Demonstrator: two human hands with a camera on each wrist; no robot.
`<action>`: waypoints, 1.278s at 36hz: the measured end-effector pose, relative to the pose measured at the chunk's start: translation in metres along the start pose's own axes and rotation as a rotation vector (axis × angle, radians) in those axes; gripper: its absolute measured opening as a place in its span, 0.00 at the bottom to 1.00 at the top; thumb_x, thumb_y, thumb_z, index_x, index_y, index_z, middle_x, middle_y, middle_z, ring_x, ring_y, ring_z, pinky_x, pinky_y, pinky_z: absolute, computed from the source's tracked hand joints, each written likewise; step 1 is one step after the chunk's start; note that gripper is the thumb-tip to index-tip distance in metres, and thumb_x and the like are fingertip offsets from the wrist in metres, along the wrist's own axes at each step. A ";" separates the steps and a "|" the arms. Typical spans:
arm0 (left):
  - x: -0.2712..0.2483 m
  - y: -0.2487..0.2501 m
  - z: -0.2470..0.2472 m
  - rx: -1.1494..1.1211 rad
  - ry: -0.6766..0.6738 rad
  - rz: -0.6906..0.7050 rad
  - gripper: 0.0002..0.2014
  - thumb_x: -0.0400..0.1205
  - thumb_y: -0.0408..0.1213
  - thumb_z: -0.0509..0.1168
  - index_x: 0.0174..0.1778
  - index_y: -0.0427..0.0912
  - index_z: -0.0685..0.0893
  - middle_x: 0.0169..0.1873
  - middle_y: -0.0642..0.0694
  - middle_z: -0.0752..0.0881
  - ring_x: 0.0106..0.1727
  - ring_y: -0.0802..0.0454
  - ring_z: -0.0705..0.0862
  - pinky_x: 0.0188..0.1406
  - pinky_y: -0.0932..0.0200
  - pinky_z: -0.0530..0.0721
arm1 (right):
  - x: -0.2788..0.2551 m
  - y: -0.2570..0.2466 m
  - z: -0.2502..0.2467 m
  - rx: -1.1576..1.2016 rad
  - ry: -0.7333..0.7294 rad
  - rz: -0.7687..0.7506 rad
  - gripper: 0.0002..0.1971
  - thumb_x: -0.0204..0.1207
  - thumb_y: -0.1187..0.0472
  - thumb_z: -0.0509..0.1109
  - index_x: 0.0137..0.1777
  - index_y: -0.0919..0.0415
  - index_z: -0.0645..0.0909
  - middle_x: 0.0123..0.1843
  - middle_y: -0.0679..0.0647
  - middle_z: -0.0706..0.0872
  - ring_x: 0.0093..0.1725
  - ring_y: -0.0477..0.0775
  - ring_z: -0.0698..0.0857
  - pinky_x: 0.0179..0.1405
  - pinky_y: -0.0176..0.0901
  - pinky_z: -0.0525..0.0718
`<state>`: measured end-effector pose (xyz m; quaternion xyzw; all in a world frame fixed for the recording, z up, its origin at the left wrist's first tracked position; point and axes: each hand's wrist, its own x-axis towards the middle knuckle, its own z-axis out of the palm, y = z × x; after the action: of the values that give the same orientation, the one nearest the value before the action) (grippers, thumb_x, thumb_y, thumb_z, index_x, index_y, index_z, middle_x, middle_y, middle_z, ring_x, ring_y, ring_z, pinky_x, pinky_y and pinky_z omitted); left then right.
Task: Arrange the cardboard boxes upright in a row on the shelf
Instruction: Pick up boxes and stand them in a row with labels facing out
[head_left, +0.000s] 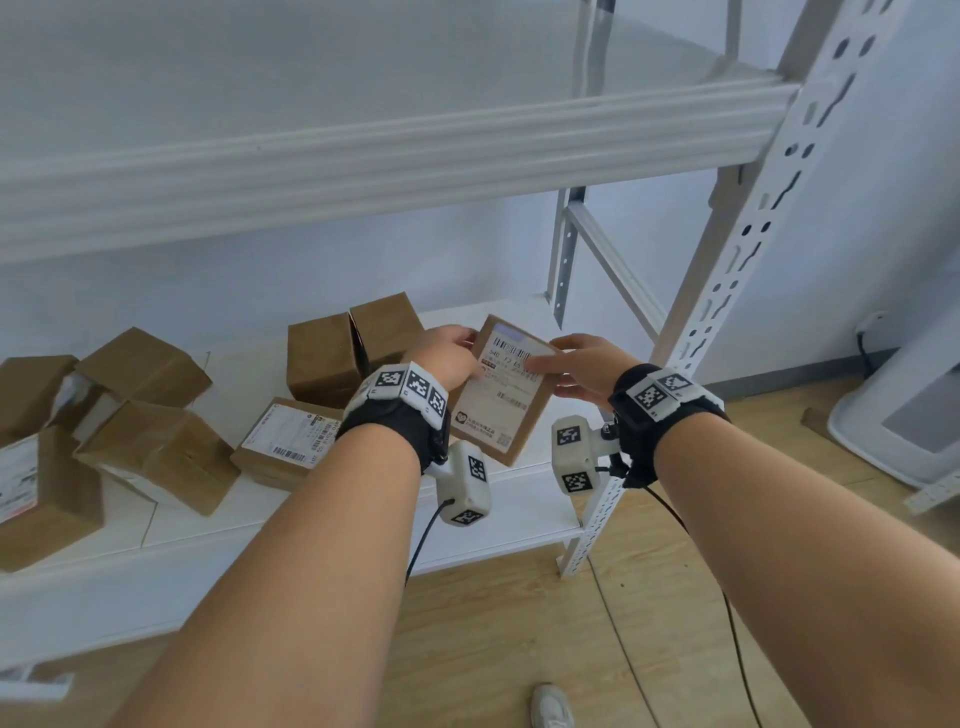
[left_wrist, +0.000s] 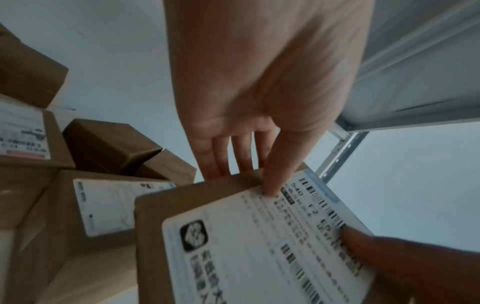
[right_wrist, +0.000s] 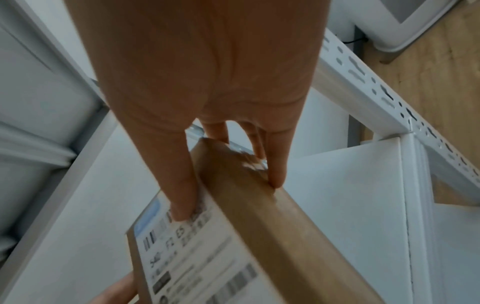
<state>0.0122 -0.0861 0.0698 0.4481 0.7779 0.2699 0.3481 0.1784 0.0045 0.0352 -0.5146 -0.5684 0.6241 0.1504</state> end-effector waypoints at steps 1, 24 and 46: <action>0.001 0.000 0.004 0.003 0.007 -0.001 0.20 0.78 0.24 0.68 0.65 0.42 0.84 0.60 0.45 0.88 0.60 0.45 0.86 0.63 0.49 0.84 | 0.002 0.003 -0.001 0.019 0.026 0.006 0.42 0.68 0.63 0.81 0.79 0.67 0.64 0.60 0.60 0.86 0.59 0.57 0.87 0.62 0.53 0.85; 0.038 -0.025 0.096 -0.139 0.047 -0.131 0.15 0.84 0.46 0.60 0.64 0.45 0.77 0.54 0.42 0.87 0.53 0.40 0.88 0.60 0.45 0.85 | 0.018 0.057 -0.009 -0.418 0.294 -0.138 0.33 0.77 0.61 0.64 0.81 0.47 0.58 0.60 0.57 0.83 0.48 0.57 0.85 0.36 0.42 0.80; 0.071 -0.022 0.080 -0.197 0.153 -0.165 0.25 0.82 0.50 0.60 0.74 0.42 0.76 0.68 0.43 0.82 0.64 0.41 0.84 0.66 0.44 0.81 | 0.060 0.022 -0.015 -0.442 0.364 -0.069 0.27 0.80 0.67 0.53 0.79 0.50 0.65 0.70 0.59 0.74 0.61 0.62 0.81 0.54 0.54 0.84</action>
<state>0.0389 -0.0243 -0.0164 0.3241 0.8062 0.3488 0.3513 0.1742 0.0522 -0.0094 -0.6188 -0.6714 0.3771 0.1552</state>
